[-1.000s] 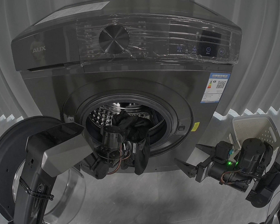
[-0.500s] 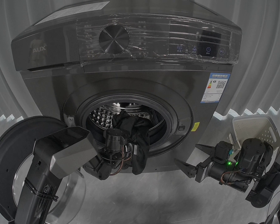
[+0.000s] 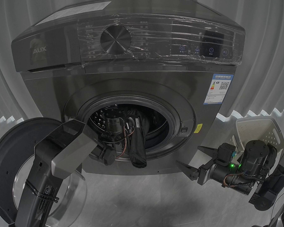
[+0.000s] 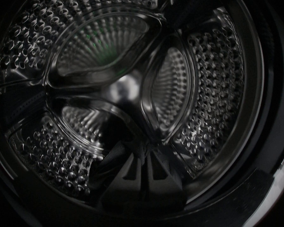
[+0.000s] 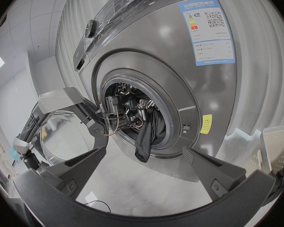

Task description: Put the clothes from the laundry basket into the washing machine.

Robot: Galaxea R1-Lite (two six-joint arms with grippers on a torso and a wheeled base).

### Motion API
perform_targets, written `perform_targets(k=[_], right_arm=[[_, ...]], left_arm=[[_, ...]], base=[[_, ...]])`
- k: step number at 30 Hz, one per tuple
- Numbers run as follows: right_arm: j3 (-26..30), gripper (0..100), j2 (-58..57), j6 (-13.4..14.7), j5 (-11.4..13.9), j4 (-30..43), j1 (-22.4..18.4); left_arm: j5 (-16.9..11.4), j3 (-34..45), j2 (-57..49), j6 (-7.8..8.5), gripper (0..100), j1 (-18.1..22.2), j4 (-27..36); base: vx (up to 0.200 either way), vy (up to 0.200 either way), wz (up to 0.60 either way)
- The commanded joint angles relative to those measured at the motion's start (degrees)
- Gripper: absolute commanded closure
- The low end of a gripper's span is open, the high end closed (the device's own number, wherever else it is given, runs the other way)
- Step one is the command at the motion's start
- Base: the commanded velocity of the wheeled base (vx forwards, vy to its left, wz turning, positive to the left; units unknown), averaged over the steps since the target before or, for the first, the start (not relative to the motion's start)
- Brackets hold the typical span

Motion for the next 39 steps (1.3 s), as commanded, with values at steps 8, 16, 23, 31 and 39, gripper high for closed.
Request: perform_targets(k=[8, 16, 23, 31, 39], right_arm=[[-0.1, 0, 0.0, 0.0, 0.0, 0.0, 0.0], [-0.1, 0, 0.0, 0.0, 0.0, 0.0, 0.1], [-0.1, 0, 0.1, 0.0, 0.0, 0.0, 0.1], [-0.1, 0, 0.1, 0.0, 0.0, 0.0, 0.1], [-0.1, 0, 0.1, 0.0, 0.0, 0.0, 0.2]], left_arm=[[0.4, -2.6, 1.8, -0.90, 0, 0.7, -0.8], [-2.1, 14.3, -8.0, -1.86, 0, 0.0, 2.0], [-8.3, 23.4, -9.9, -1.86, 0, -1.2, 2.4], [-7.8, 21.4, -4.5, -1.34, 0, -2.1, 2.3], [-7.5, 18.1, -0.8, -0.81, 0, -2.1, 1.8]], base=[[0.000, 0.000, 0.00], [0.000, 0.000, 0.00], [0.000, 0.000, 0.00], [0.000, 0.000, 0.00], [0.000, 0.000, 0.00]])
